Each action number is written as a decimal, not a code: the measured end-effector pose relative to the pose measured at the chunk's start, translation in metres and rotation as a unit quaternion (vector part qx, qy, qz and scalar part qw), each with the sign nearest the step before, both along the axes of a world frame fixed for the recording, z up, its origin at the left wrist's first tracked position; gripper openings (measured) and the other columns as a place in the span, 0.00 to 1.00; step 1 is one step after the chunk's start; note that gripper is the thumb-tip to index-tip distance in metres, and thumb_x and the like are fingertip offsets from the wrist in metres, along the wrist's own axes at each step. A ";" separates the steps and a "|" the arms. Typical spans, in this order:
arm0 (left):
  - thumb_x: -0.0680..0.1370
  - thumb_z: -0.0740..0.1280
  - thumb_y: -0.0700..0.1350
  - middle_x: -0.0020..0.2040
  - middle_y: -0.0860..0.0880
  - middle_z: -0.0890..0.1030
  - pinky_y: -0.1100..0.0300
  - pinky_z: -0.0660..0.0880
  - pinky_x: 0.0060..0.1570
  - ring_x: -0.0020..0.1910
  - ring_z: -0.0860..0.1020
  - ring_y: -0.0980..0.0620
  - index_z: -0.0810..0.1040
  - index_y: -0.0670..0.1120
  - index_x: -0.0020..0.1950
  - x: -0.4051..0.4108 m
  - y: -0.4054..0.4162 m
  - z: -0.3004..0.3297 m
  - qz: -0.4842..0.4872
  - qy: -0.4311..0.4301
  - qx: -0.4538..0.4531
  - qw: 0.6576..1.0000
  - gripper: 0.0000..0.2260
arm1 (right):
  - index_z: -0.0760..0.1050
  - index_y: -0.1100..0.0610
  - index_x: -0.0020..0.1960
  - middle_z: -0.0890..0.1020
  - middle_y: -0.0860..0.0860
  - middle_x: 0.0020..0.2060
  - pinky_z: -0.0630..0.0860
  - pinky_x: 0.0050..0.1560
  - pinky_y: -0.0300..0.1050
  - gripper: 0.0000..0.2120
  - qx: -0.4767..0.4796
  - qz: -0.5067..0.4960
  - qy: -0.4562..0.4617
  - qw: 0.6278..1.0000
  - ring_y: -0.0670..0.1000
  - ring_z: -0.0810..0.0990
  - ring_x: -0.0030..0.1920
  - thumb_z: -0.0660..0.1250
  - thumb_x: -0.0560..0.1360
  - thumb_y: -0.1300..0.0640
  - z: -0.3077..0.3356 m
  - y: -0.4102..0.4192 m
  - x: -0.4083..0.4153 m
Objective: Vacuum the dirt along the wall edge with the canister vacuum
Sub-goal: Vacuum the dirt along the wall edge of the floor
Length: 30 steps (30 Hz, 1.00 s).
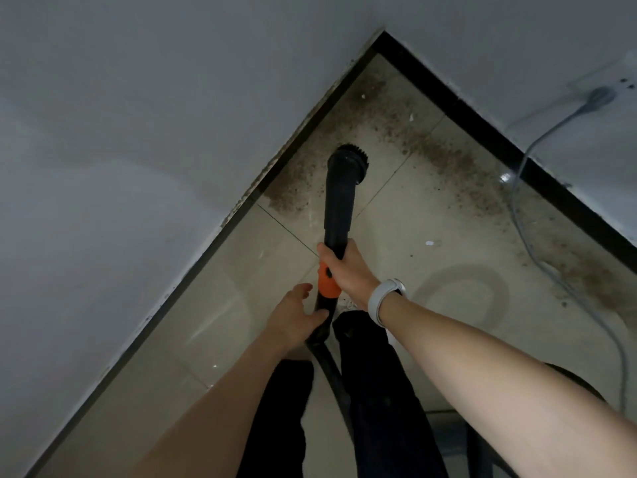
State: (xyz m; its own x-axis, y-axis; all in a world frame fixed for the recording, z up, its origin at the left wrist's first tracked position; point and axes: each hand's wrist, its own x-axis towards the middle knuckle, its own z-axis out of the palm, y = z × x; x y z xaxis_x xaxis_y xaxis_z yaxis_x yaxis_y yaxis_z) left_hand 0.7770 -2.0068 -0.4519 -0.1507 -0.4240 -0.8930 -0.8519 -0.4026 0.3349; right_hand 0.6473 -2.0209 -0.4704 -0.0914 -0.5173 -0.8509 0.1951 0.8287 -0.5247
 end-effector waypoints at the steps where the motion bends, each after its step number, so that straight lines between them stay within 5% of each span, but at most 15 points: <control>1: 0.76 0.68 0.45 0.64 0.48 0.73 0.72 0.69 0.49 0.59 0.74 0.50 0.64 0.44 0.71 -0.003 -0.002 -0.001 0.000 0.016 -0.002 1.000 0.25 | 0.65 0.57 0.55 0.75 0.57 0.46 0.74 0.58 0.56 0.13 -0.005 0.000 -0.004 1.000 0.55 0.76 0.47 0.62 0.78 0.50 0.004 -0.004 0.003; 4: 0.77 0.67 0.42 0.49 0.51 0.76 0.76 0.68 0.34 0.43 0.73 0.58 0.67 0.44 0.62 -0.007 -0.012 -0.001 0.031 0.060 -0.001 0.998 0.16 | 0.66 0.57 0.56 0.75 0.57 0.46 0.74 0.58 0.57 0.13 -0.026 -0.013 -0.008 1.000 0.55 0.76 0.47 0.63 0.78 0.50 0.017 -0.013 0.015; 7: 0.77 0.66 0.42 0.52 0.45 0.78 0.65 0.71 0.41 0.48 0.76 0.51 0.70 0.41 0.61 0.002 -0.023 0.005 0.035 0.095 -0.006 0.995 0.14 | 0.66 0.60 0.60 0.77 0.57 0.48 0.76 0.57 0.52 0.16 -0.041 -0.018 0.022 0.999 0.54 0.78 0.49 0.63 0.78 0.51 0.034 -0.018 0.028; 12: 0.76 0.68 0.40 0.53 0.45 0.80 0.58 0.74 0.51 0.54 0.78 0.47 0.72 0.42 0.59 0.026 -0.034 0.024 0.000 0.165 -0.015 0.986 0.13 | 0.71 0.57 0.58 0.76 0.48 0.42 0.70 0.37 0.29 0.13 -0.067 -0.046 0.101 0.992 0.43 0.74 0.40 0.64 0.77 0.51 0.057 -0.015 0.056; 20: 0.75 0.70 0.41 0.54 0.44 0.80 0.51 0.76 0.57 0.53 0.79 0.46 0.74 0.42 0.57 0.034 -0.066 0.037 0.109 0.207 -0.019 0.972 0.13 | 0.69 0.61 0.66 0.74 0.57 0.62 0.66 0.63 0.40 0.15 -0.096 -0.084 0.212 0.969 0.53 0.72 0.63 0.55 0.82 0.58 0.068 0.017 0.060; 24: 0.76 0.70 0.42 0.47 0.52 0.80 0.66 0.77 0.38 0.44 0.79 0.57 0.74 0.48 0.52 0.037 -0.090 0.037 0.154 0.252 0.005 0.955 0.08 | 0.64 0.58 0.70 0.74 0.55 0.61 0.65 0.57 0.36 0.20 -0.065 -0.017 0.184 0.981 0.52 0.72 0.61 0.60 0.79 0.61 0.057 0.045 0.067; 27: 0.76 0.69 0.43 0.46 0.54 0.80 0.68 0.77 0.36 0.45 0.80 0.57 0.75 0.50 0.51 0.036 -0.101 0.034 0.166 0.268 0.010 0.949 0.06 | 0.61 0.54 0.71 0.74 0.50 0.58 0.69 0.57 0.40 0.25 -0.065 0.054 0.137 0.987 0.50 0.74 0.59 0.65 0.77 0.55 0.046 0.047 0.079; 30: 0.76 0.68 0.43 0.46 0.54 0.80 0.69 0.77 0.35 0.44 0.80 0.58 0.75 0.52 0.48 0.032 -0.102 0.025 0.149 0.276 0.002 0.950 0.04 | 0.65 0.54 0.62 0.77 0.48 0.47 0.77 0.48 0.46 0.17 -0.087 0.039 0.140 0.986 0.51 0.79 0.46 0.65 0.77 0.52 0.030 0.038 0.089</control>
State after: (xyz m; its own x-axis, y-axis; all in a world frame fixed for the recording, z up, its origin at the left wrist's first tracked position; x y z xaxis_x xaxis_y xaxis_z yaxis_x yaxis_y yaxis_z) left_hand 0.8089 -2.1086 -0.4267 -0.4699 -0.5184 -0.7145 -0.3956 -0.5998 0.6955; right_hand 0.7366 -1.9833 -0.4402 -0.2645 -0.6674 -0.6961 -0.0391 0.7286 -0.6838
